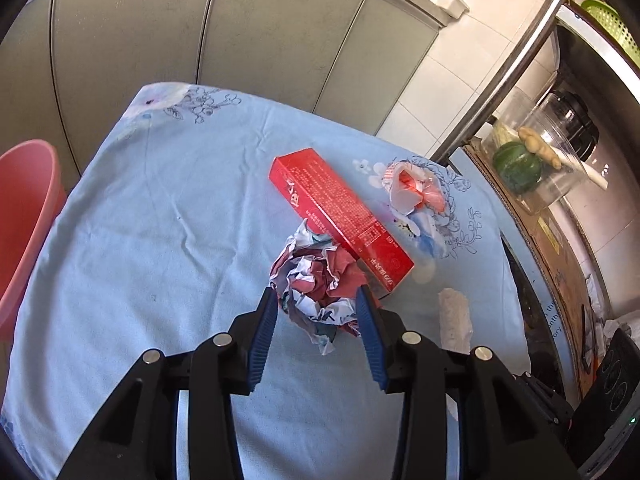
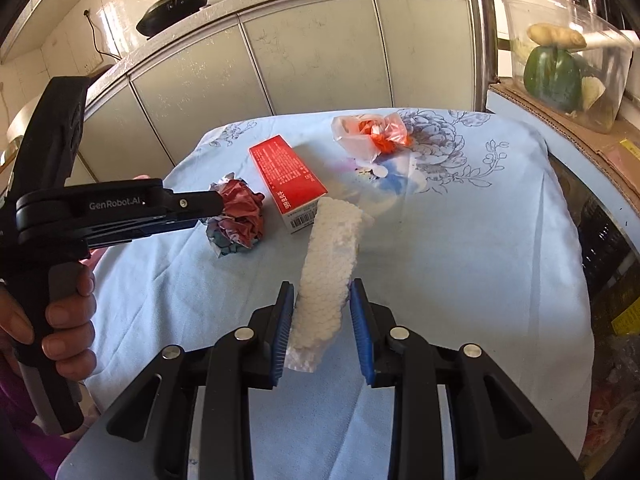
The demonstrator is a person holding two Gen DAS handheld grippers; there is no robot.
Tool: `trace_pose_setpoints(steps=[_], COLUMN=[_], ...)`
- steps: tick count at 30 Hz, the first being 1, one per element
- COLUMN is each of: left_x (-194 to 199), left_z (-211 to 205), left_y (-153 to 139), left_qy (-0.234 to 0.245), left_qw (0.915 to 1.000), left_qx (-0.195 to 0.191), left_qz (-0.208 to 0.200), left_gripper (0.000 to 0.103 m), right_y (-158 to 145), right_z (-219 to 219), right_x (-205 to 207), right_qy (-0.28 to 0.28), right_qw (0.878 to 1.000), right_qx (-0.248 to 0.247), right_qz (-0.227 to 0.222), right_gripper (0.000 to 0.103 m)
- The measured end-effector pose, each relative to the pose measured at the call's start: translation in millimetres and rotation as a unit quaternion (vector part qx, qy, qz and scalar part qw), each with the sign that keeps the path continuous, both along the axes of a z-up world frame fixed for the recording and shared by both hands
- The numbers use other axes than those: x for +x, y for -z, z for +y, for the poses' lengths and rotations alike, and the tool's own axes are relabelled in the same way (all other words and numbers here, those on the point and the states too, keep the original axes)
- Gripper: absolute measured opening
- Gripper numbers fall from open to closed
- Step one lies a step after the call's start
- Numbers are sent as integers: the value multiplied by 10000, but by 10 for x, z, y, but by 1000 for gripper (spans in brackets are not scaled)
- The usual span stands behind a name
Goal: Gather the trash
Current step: 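Grasp the white foam strip with the right tool while the left tool grasps the crumpled foil wrapper, then carry the foam strip and foil wrapper over the pink bucket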
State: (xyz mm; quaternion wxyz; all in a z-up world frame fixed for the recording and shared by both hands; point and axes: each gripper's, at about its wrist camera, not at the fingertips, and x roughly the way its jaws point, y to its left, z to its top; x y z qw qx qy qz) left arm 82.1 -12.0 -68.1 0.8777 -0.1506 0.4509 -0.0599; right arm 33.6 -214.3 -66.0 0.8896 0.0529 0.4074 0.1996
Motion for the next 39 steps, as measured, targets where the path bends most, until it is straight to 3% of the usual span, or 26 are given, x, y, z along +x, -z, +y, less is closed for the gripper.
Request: trace_pose_setpoints(steps=[7, 8, 25, 39], left_x=[-59, -69, -426, -896], left_z=[-97, -95, 239, 1157], left_y=[-42, -45, -349, -541], left_qy=[139, 141, 58, -983], left_qw=[9993, 9992, 9954, 9850], left_qx=[268, 288, 356, 533], left_qz=[-212, -223, -886, -1314], left_gripper=[23, 12, 9, 9], right_y=[20, 18, 3, -348], right_z=[-53, -53, 35, 1113], right_x=[13, 10, 15, -3], right_qy=[38, 42, 105, -1139], right_qw=[9998, 9998, 9998, 9926], right_qx=[164, 163, -164, -338], right_qz=[84, 77, 71, -233], right_gripper=[29, 29, 29, 29])
